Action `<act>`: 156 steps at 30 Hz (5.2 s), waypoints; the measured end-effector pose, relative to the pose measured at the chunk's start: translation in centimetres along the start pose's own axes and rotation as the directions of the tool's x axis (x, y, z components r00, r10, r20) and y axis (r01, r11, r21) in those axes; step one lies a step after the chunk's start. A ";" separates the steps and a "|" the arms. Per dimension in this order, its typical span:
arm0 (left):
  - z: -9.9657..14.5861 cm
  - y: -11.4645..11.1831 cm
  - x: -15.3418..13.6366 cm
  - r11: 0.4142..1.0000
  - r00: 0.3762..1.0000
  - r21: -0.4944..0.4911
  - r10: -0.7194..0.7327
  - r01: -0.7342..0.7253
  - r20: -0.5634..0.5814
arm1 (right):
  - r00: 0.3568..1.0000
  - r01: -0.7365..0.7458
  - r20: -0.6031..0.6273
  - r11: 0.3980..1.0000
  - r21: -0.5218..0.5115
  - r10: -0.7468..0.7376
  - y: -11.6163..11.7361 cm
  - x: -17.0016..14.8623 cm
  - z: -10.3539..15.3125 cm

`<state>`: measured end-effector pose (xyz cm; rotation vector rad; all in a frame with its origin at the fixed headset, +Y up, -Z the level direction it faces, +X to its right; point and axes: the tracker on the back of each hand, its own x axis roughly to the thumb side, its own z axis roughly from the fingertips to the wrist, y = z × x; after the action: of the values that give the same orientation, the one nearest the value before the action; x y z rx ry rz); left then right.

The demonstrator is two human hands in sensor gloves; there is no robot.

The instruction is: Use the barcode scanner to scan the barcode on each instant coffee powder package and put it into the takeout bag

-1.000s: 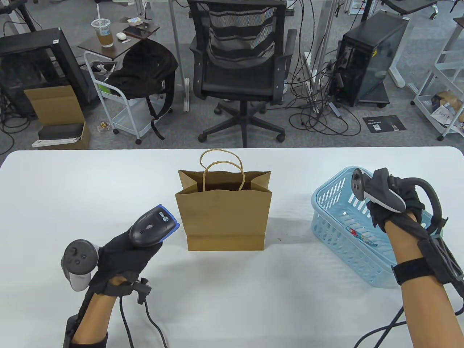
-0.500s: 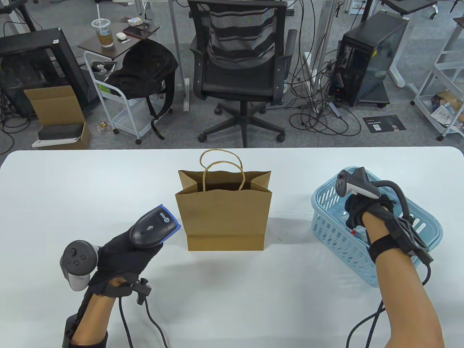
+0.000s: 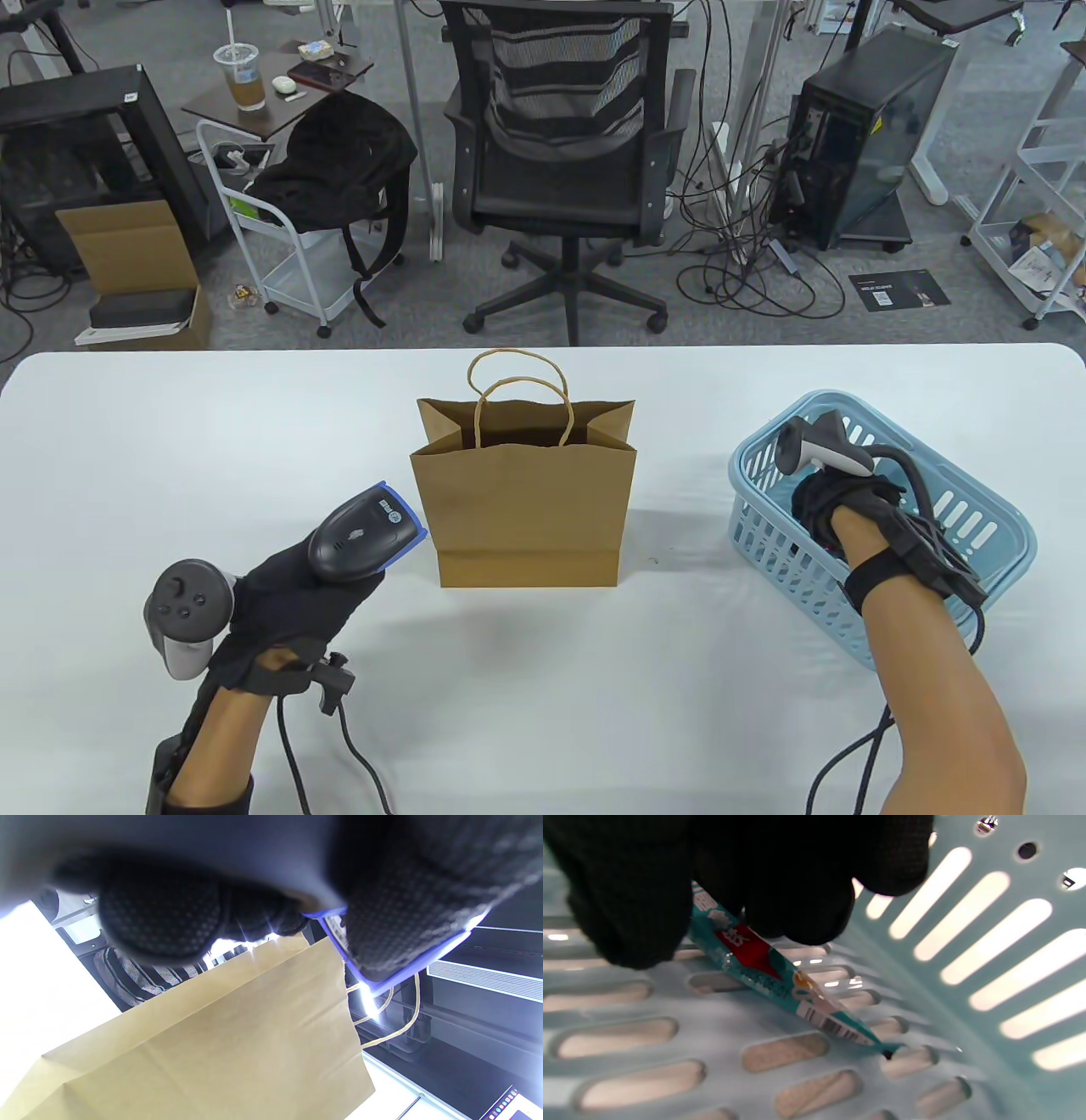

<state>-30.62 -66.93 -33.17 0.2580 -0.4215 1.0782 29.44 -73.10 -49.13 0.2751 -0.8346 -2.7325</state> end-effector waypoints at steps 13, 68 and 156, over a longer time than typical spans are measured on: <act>0.0 0.2 -0.7 0.995 0.995 0.037 0.097 -0.097 -0.013 | 0.993 0.109 -0.028 0.984 -0.144 -0.114 -4.3 -2.4 3.7; 1.6 -8.3 5.1 0.938 0.921 -0.172 -0.239 0.301 0.306 | -0.065 0.993 0.846 -0.115 0.004 -0.529 3.4 10.7 20.4; 1.0 2.4 -3.2 0.978 0.994 0.206 0.061 -0.041 -0.092 | 0.133 0.986 0.956 -0.067 -0.156 -0.263 -6.8 10.3 30.0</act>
<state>-34.29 -68.76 -33.68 0.3755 -0.2304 1.1811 10.63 -55.32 -29.55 -0.9841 1.4239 -3.8047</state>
